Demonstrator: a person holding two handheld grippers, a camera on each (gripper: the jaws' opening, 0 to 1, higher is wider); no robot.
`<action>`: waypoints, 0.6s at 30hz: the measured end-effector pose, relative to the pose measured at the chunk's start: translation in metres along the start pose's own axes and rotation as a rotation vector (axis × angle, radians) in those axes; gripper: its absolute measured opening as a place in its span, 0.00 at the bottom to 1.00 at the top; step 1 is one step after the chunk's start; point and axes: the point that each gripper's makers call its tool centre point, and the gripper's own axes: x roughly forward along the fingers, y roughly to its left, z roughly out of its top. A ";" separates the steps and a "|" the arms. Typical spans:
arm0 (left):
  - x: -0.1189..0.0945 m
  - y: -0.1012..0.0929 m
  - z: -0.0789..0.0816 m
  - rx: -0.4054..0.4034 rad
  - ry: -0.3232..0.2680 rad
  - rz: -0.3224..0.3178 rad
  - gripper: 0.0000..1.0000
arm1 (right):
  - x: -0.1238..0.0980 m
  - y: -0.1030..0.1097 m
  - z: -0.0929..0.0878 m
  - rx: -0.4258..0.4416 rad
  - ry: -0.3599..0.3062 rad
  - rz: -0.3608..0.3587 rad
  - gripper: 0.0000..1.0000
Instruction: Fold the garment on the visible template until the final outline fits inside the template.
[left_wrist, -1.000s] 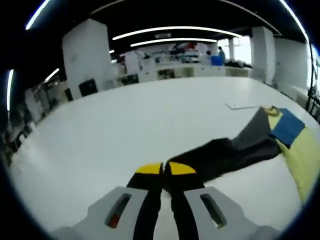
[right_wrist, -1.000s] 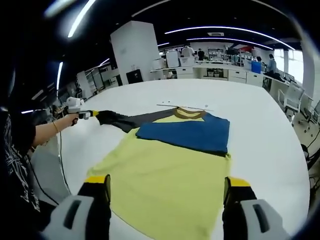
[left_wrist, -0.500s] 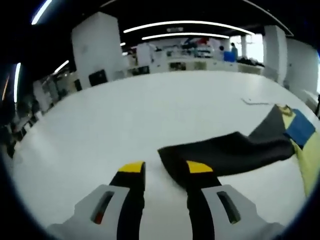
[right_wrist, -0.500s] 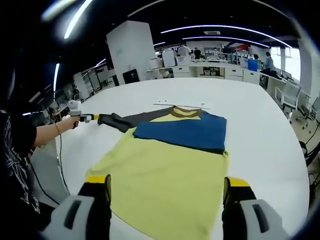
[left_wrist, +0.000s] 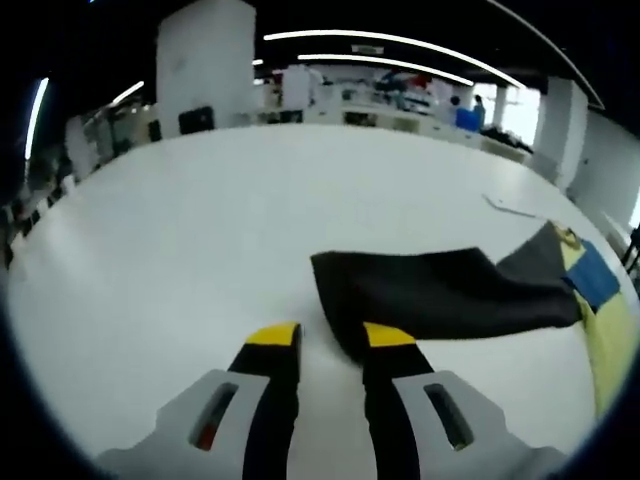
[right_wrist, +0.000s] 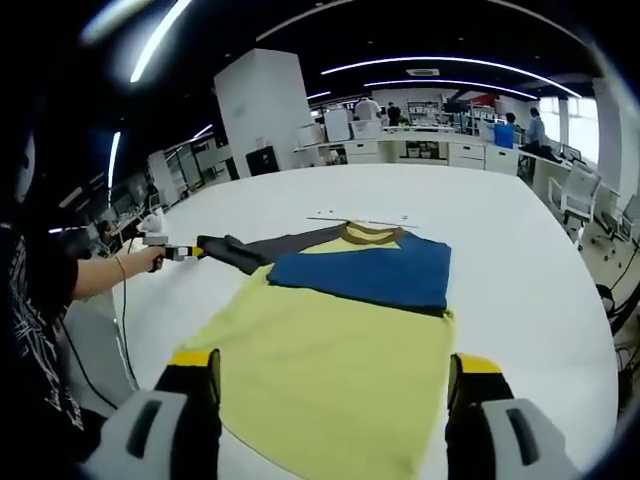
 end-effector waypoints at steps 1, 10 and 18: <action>0.000 0.000 0.002 -0.003 -0.012 0.002 0.18 | 0.000 0.000 0.000 0.000 0.001 -0.001 0.94; 0.000 -0.007 0.005 -0.020 -0.021 -0.034 0.00 | 0.000 0.000 -0.004 0.002 0.010 -0.006 0.94; -0.019 -0.004 0.022 0.060 -0.058 -0.034 0.00 | 0.002 0.004 -0.002 -0.004 0.002 0.001 0.94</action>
